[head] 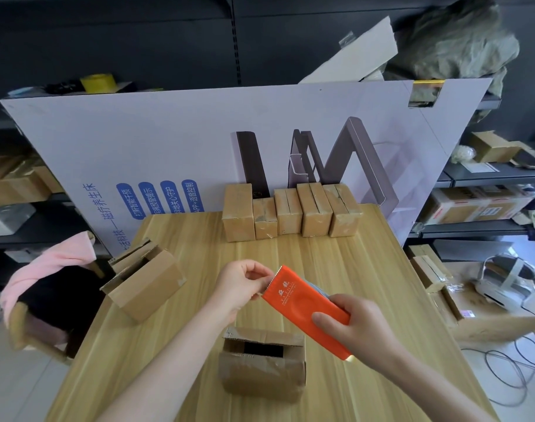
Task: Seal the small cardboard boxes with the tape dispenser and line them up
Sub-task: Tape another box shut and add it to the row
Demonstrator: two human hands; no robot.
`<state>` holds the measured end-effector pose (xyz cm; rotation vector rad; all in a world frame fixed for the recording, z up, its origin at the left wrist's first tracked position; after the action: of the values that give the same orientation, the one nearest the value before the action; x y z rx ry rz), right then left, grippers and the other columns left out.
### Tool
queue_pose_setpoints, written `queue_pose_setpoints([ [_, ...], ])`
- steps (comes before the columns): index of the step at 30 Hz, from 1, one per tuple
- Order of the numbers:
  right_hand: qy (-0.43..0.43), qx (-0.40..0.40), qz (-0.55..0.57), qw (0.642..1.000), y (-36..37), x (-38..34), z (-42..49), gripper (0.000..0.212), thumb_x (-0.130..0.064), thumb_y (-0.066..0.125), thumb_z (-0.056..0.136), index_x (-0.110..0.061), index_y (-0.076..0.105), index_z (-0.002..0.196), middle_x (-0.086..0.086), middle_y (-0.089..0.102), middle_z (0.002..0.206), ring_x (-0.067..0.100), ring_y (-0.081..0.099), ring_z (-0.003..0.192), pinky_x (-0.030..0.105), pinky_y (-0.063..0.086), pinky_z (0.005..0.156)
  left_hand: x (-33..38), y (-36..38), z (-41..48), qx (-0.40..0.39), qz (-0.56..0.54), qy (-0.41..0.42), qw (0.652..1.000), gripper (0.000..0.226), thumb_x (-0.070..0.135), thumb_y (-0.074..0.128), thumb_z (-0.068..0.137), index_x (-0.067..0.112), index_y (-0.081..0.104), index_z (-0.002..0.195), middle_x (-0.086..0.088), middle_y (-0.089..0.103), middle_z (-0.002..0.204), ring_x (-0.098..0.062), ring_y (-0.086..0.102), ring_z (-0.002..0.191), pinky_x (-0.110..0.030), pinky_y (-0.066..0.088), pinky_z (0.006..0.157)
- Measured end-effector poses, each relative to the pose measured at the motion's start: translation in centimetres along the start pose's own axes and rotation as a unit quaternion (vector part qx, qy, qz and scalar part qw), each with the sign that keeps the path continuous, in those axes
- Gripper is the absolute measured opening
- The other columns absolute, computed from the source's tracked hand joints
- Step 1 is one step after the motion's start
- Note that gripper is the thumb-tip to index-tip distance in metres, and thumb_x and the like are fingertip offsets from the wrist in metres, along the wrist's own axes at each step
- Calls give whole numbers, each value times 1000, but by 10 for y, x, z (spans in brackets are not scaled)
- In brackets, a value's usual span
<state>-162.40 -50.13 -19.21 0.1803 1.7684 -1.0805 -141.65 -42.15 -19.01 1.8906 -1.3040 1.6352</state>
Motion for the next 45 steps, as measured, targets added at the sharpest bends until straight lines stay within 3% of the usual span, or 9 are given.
queue_pose_setpoints([
  [6,55,-40,-11,998,5,-12,8,24,-44,69,80,-20,68,76,0,67,63,16,65,54,41,55,51,-4,-5,3,33,26,-11,999,6,6,74,82,11,73,78,0,71,70,-8,62,58,-13,42,47],
  [9,79,-73,14,994,10,-23,13,30,-42,68,82,-12,68,81,6,69,69,24,67,53,39,56,43,-7,-12,4,45,22,-28,998,5,4,73,82,8,72,80,-2,70,72,-7,61,57,-10,40,43],
  [14,71,-91,-31,993,20,-32,17,38,-47,66,82,-8,69,83,8,71,74,24,68,60,45,57,52,-21,-25,2,33,19,-64,997,8,9,73,83,15,71,79,1,70,74,-9,60,62,-17,41,49],
  [20,119,-128,51,983,32,-28,21,37,-45,72,78,-9,69,84,9,73,70,21,68,55,40,57,51,-32,-35,0,35,7,-86,996,16,0,68,82,15,69,77,3,68,73,-5,58,61,-16,39,50],
  [25,77,-132,-106,983,52,-34,33,46,-58,64,78,-12,68,81,2,71,74,16,68,65,36,56,60,-46,-38,6,84,61,-99,990,29,-9,66,77,19,69,67,4,69,73,-10,61,69,-19,44,55],
  [30,61,-133,-182,972,72,-37,38,45,-60,59,78,-15,63,79,-6,61,68,13,59,61,24,40,48,-67,-39,8,111,60,-139,982,30,-10,65,76,19,68,65,3,70,74,-15,64,76,-24,50,65],
  [33,79,-144,-145,976,71,-30,38,44,-58,61,79,-15,60,72,-6,58,63,11,55,54,22,38,48,-69,-38,8,123,68,-130,982,27,-5,65,76,20,71,67,6,71,75,-10,65,79,-26,53,75],
  [38,137,-147,-29,979,59,-25,37,44,-53,66,80,-10,65,75,-4,59,61,9,55,52,20,40,49,-64,-35,11,126,78,-108,983,20,4,70,79,22,71,68,11,70,63,0,62,73,-23,48,69],
  [45,70,-113,-196,971,59,-47,35,45,-59,57,80,-14,65,86,-4,64,74,14,59,63,24,40,49,-56,-33,23,133,82,-110,982,26,-4,66,75,19,72,66,2,72,71,-11,65,64,-24,53,63],
])
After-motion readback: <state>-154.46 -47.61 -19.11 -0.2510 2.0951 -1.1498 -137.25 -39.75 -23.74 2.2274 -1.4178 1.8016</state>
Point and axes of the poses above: each hand's wrist, its own z-axis towards the middle knuckle, its own y-axis out of the palm, x = y × z, the point moved 3 cm from there along z, towards the middle knuckle
